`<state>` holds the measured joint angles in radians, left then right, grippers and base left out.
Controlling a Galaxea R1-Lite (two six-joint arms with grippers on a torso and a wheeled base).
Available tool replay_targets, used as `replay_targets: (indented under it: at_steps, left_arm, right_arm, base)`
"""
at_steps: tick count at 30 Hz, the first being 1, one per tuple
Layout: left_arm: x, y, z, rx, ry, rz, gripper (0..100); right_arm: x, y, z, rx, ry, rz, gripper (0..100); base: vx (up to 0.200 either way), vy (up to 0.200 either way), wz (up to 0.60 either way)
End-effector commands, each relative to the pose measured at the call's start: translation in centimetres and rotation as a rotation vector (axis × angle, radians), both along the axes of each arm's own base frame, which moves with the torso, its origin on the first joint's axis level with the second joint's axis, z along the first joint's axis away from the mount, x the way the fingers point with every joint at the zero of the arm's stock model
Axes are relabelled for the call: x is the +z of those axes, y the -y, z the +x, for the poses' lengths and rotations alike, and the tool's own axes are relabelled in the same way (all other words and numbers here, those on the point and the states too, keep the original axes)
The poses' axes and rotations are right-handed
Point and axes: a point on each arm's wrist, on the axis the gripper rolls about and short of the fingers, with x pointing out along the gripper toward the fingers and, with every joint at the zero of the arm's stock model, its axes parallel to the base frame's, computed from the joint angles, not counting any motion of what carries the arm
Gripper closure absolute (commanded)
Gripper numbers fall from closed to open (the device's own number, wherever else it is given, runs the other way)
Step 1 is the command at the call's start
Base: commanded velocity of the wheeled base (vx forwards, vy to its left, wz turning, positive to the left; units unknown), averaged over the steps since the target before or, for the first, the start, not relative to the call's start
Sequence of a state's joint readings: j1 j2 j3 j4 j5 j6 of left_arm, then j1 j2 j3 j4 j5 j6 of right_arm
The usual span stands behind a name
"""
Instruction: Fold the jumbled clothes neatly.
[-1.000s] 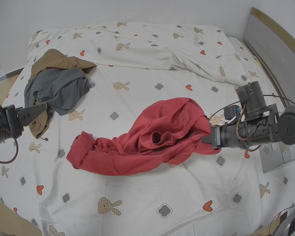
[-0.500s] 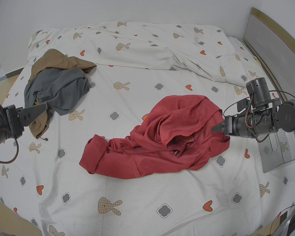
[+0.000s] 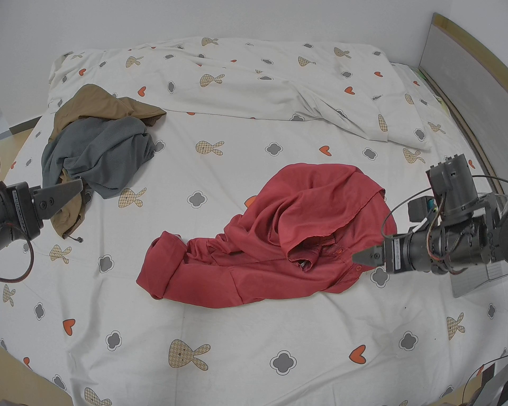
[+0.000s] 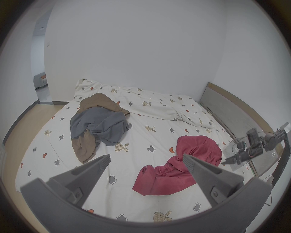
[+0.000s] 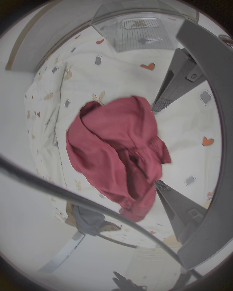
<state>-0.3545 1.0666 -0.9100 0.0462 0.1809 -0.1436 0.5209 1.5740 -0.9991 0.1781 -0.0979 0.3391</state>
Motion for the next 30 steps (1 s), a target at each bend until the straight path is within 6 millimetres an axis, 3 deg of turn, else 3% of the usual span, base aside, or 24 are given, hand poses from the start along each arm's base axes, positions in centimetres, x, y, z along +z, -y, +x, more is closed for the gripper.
replay_targets:
  at_steps: [1,5,7,10,17,30]
  left_arm:
    - [-0.2,0.0,0.1,0.0,-0.008,0.003,0]
    - [-0.3,0.1,0.2,0.0,-0.013,0.006,0]
    - [-0.3,0.1,0.1,-0.001,-0.011,0.005,0]
    - [-0.2,0.0,0.0,0.0,-0.008,0.004,0]
    - [-0.2,0.0,0.0,0.0,-0.008,0.004,0]
    - [-0.5,0.1,0.2,0.0,-0.018,0.008,0]
  right_arm:
    - [-0.4,-0.7,-3.1,0.167,-0.059,0.075,0]
    - [-1.9,-1.2,-2.9,0.251,-0.159,0.115,0]
    - [-4.7,-2.1,-1.1,0.226,-0.253,0.074,0]
    - [-6.8,-3.0,0.8,0.183,-0.247,0.083,0]
    - [-9.8,-4.3,2.6,0.097,-0.249,0.046,0]
    - [-9.0,-3.8,3.9,0.079,-0.139,0.124,0]
  base:
    - [0.0,0.0,0.0]
    - [0.0,0.0,0.0]
    - [0.0,0.0,0.0]
    - [0.0,0.0,0.0]
    - [0.0,0.0,0.0]
    - [0.0,0.0,0.0]
